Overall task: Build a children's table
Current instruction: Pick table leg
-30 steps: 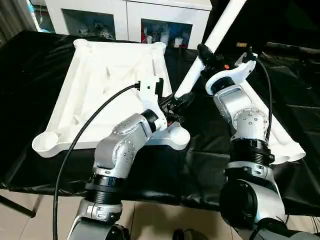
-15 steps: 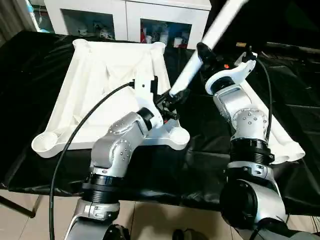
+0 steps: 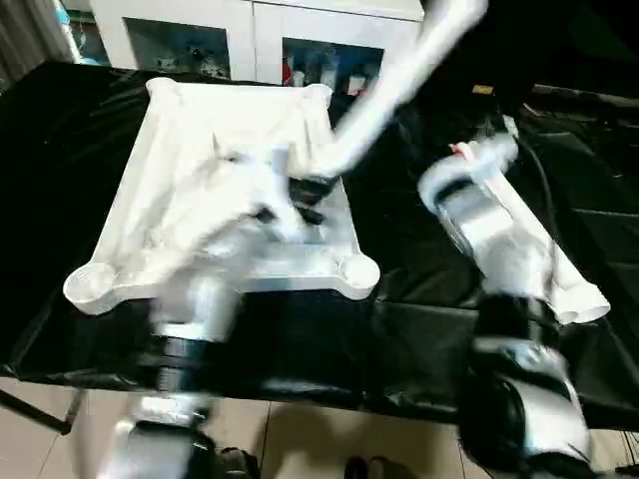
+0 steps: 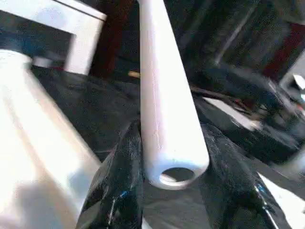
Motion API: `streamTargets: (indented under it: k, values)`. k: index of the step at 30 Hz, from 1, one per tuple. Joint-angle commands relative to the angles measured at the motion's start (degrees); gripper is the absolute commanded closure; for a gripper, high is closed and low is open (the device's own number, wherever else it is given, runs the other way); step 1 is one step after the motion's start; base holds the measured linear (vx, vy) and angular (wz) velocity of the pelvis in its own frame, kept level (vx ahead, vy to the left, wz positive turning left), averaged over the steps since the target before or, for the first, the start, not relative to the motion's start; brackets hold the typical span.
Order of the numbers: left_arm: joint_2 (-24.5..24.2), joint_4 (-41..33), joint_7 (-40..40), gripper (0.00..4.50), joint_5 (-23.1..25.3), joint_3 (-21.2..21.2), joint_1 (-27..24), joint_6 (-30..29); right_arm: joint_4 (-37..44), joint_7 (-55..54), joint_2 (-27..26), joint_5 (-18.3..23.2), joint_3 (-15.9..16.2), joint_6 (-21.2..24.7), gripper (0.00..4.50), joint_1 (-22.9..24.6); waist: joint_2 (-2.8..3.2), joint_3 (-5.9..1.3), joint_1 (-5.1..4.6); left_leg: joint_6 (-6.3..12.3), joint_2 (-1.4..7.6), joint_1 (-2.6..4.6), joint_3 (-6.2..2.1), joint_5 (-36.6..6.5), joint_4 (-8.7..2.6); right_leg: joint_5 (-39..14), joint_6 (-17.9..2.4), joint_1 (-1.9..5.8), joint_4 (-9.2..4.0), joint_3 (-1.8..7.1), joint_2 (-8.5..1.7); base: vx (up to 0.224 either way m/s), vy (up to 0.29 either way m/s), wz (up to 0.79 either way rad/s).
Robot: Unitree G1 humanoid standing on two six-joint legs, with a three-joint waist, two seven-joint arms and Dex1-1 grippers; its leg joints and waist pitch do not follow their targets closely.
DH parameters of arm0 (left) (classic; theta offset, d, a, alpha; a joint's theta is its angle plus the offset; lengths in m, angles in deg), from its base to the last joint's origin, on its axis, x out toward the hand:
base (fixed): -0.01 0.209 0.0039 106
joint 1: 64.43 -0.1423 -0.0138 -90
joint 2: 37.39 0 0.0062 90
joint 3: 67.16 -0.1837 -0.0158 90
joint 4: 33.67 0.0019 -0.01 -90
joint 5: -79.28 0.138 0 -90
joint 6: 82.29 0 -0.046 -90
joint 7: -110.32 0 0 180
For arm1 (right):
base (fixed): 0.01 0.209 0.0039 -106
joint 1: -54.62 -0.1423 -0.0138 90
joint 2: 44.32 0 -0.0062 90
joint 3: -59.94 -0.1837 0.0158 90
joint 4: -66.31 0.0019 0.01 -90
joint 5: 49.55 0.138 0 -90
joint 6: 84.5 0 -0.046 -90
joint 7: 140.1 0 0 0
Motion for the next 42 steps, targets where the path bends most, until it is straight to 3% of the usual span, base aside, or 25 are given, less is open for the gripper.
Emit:
streamTargets:
  k: [1, 5, 6, 7, 8, 10, 11, 12, 14, 16, 21, 22, 23, 24, 25, 27, 28, 29, 31, 34, 36, 38, 42]
  values:
    - [-0.41, -0.28, 1.53, 3.18, -0.03, -0.14, 1.21, 0.67, 2.98, 0.12, 0.83, 0.22, 0.27, 1.45, 1.52, 0.29, 0.66, -6.43, 0.34, -0.43, 1.48, 1.61, -1.31, -9.02, -3.60, -7.22, -8.15, 3.36, -3.66, 1.20, -2.26, 0.000, 0.000, 0.00]
    - [-1.23, -0.38, 1.97, 3.18, -0.18, 0.09, 1.20, 0.53, 3.72, 0.82, 1.35, 0.26, 0.71, 1.74, 1.52, 0.61, 0.82, -6.29, 0.37, -0.72, 1.62, 1.81, -1.30, -10.57, -3.67, -9.19, -8.51, 3.12, -3.84, 1.22, -2.38, 0.000, 0.000, 0.00]
    - [-1.97, -0.49, 2.70, 3.18, -0.20, -0.25, 1.14, 0.44, 4.19, 2.14, 2.15, -1.17, 1.96, 0.63, 1.52, 0.75, 0.87, -6.28, 0.43, -1.08, 1.65, 1.86, -1.36, -11.07, -3.71, -9.85, -8.50, 3.05, -3.90, 1.18, -2.37, 0.000, 0.000, 0.00]
    - [-2.86, -0.55, 3.60, 3.18, -0.14, -0.71, 1.08, 0.34, 4.66, 3.44, 3.20, -3.08, 3.52, -0.65, 1.24, 0.91, 0.79, -6.28, 0.37, -1.07, 1.61, 1.79, -1.30, -11.10, -3.70, -9.80, -8.50, 3.11, -3.91, 1.22, -2.37, 0.000, 0.000, 0.00]
    - [-4.45, -0.76, 5.22, 3.18, 0.41, -1.60, 0.88, 0.55, 5.38, 6.21, 6.17, -9.43, 8.38, -4.71, 1.17, 1.38, 0.79, -6.21, 0.53, -1.41, 1.61, 1.65, -1.40, -11.23, -3.73, -10.64, -8.15, 3.14, -4.02, 1.20, -2.48, 0.000, 0.000, 0.00]
    - [-8.15, -0.87, 8.26, 3.18, 1.59, -2.59, 0.80, 0.65, 5.85, 10.83, 14.55, -26.68, 21.44, -15.53, 1.17, 2.00, 0.89, -6.20, 0.88, -2.47, 1.75, 1.64, -1.46, -10.40, -3.70, -11.26, -7.39, 3.08, -4.00, 1.18, -2.70, 0.000, 0.000, 0.00]
    - [-8.15, -0.87, 8.26, 3.18, 1.59, -2.59, 0.80, 0.65, 5.85, 10.83, 14.55, -26.68, 21.44, -15.53, 0.98, 2.00, 0.88, -6.12, 1.15, -3.32, 1.87, 1.64, -1.66, -10.11, -3.70, -12.11, -7.00, 3.05, -4.07, 0.99, -2.71, 0.000, 0.000, 0.00]
    - [-9.01, -0.80, 8.71, 3.18, 1.73, -2.45, 0.93, 0.48, 5.36, 11.37, 16.76, -30.76, 24.42, -18.09, 0.98, 1.86, 0.74, -5.98, 1.01, -3.58, 1.53, 1.72, -1.29, -10.86, -3.55, -12.45, -6.75, 3.09, -4.02, 1.37, -2.47, 0.000, 0.000, 0.00]
    - [-11.59, -0.83, 10.46, 3.18, 2.53, -2.68, 1.20, 0.47, 3.32, 11.60, 21.59, -38.69, 29.39, -23.18, 0.71, 0.74, 0.70, -6.02, 0.98, -3.40, 1.54, 1.72, -1.39, -11.38, -3.47, -12.61, -7.06, 3.13, -3.89, 1.38, -2.47, 0.000, 0.000, 0.00]
    - [-11.59, -0.83, 10.46, 3.18, 2.53, -2.68, 1.20, 0.47, 3.32, 11.60, 21.59, -38.69, 29.39, -23.18, 0.71, 0.74, 0.75, -6.00, 0.81, -1.81, 1.54, 1.87, -1.30, -12.60, -3.39, -11.86, -8.28, 3.03, -3.88, 1.51, -2.33, 0.000, 0.000, 0.00]
    - [-11.59, -0.83, 10.46, 3.18, 2.53, -2.68, 1.20, 0.47, 3.32, 11.60, 21.59, -38.69, 29.39, -23.18, 0.71, 0.74, 0.72, -6.13, 0.95, -0.24, 1.65, 1.85, -1.31, -11.71, -3.31, -8.20, -10.10, 3.18, -3.51, 1.48, -2.18, 0.000, 0.000, 0.00]
    - [-12.76, -0.80, 11.16, 3.18, 2.91, -2.79, 1.38, 0.38, 2.53, 11.72, 23.70, -41.64, 31.06, -25.20, 0.70, 0.09, 0.52, -6.08, 0.94, -0.22, 1.68, 1.84, -1.31, -11.75, -3.33, -8.44, -10.10, 3.16, -3.59, 1.44, -2.19, 0.000, 0.000, 0.00]
    - [-15.04, -2.20, 13.73, 3.18, 2.72, -3.46, 1.23, -0.49, -1.68, 10.89, 29.82, -52.17, 37.94, -32.48, 0.70, -1.38, -0.07, -6.23, 0.96, -0.42, 1.71, 1.86, -1.22, -11.22, -3.22, -9.02, -10.09, 3.18, -3.62, 1.35, -2.24, 0.000, 0.000, 0.00]
    - [-16.74, -3.65, 15.77, 3.18, 2.35, -4.12, 1.00, -1.48, -5.56, 9.04, 34.69, -61.16, 43.96, -38.02, 0.70, -2.63, 0.10, -6.27, 1.10, -1.06, 1.76, 1.78, -1.53, -10.79, -3.15, -9.73, -10.43, 3.28, -3.28, 1.09, -2.30, 0.000, 0.000, 0.00]
    - [-17.90, -4.67, 17.21, 3.18, 2.03, -4.63, 0.82, -2.14, -8.30, 7.61, 38.02, -67.36, 48.24, -41.75, 0.70, -3.51, 0.21, -5.93, 1.15, -2.37, 1.55, 2.01, -1.06, -10.87, -2.92, -12.05, -10.24, 2.85, -3.65, 1.19, -2.23, 0.000, 0.000, 0.00]
    - [-19.05, -5.91, 18.67, 3.18, 1.55, -5.36, 0.49, -2.89, -11.47, 3.76, 40.64, -73.43, 52.56, -44.02, 0.70, -4.83, 0.06, -5.61, 1.00, -2.24, 1.36, 1.77, -1.01, -13.44, -2.77, -14.78, -9.24, 3.00, -3.94, 1.60, -2.34, 0.000, 0.000, 0.00]
    - [-19.24, -6.00, 18.86, 3.18, 1.49, -5.49, 0.45, -2.94, -11.86, 3.22, 40.82, -73.98, 52.92, -44.19, 0.70, -5.04, 0.09, -5.59, 0.90, -2.35, 1.38, 1.59, -1.16, -13.88, -2.82, -15.75, -8.71, 3.05, -3.90, 1.54, -2.37, 0.000, 0.000, 0.00]
    - [-20.51, -6.73, 20.18, 3.18, 1.14, -6.32, 0.13, -3.23, -14.42, -0.47, 41.96, -77.69, 55.29, -45.03, 0.70, -6.45, 0.02, -5.75, 0.74, -2.42, 1.47, 1.66, -1.25, -14.48, -2.79, -16.55, -7.96, 2.91, -3.92, 1.46, -2.29, 0.000, 0.000, 0.00]
    - [-21.42, -7.31, 21.19, 3.18, 0.86, -6.76, -0.10, -3.67, -16.31, -2.33, 42.31, -79.91, 56.04, -46.07, 0.70, -7.36, -0.10, -5.92, 0.43, -2.35, 1.48, 1.56, -1.26, -14.78, -2.73, -16.07, -7.93, 2.81, -3.82, 1.41, -2.17, 0.000, 0.000, 0.00]
    - [-22.31, -7.96, 22.65, 3.18, 0.71, -6.92, -0.31, -4.08, -18.88, -3.40, 42.21, -82.30, 56.62, -48.22, 0.70, -8.41, -0.31, -6.09, -0.15, -1.54, 1.48, 1.21, -1.22, -14.30, -2.48, -13.68, -8.49, 2.97, -3.45, 1.48, -2.02, 0.000, 0.000, 0.00]
    - [-22.69, -8.26, 23.37, 3.18, 0.47, -7.04, -0.41, -4.26, -19.60, -3.88, 42.24, -83.12, 57.32, -48.78, 0.70, -8.74, -0.26, -6.00, -0.55, -1.34, 1.45, 1.13, -1.25, -14.57, -2.41, -14.50, -8.38, 2.96, -3.50, 1.43, -2.05, 0.000, 0.000, 0.00]
    - [-24.36, -9.46, 25.49, 3.18, -0.19, -7.53, -0.82, -5.41, -24.65, -7.55, 42.08, -85.92, 59.75, -52.92, 0.70, -10.96, -0.23, -5.98, -1.11, -1.88, 1.52, 1.18, -1.33, -15.61, -2.32, -16.37, -8.52, 2.63, -3.55, 1.25, -2.05, 0.000, 0.000, 0.00]
    - [-25.36, -9.73, 26.64, 3.18, -0.31, -7.49, -1.06, -5.44, -27.34, -9.15, 41.42, -87.12, 60.27, -54.52, 0.70, -11.84, -0.24, -5.95, -1.63, -1.58, 1.48, 1.20, -1.23, -16.37, -2.23, -15.88, -8.56, 2.62, -3.56, 1.39, -1.83, 0.000, 0.000, 0.00]
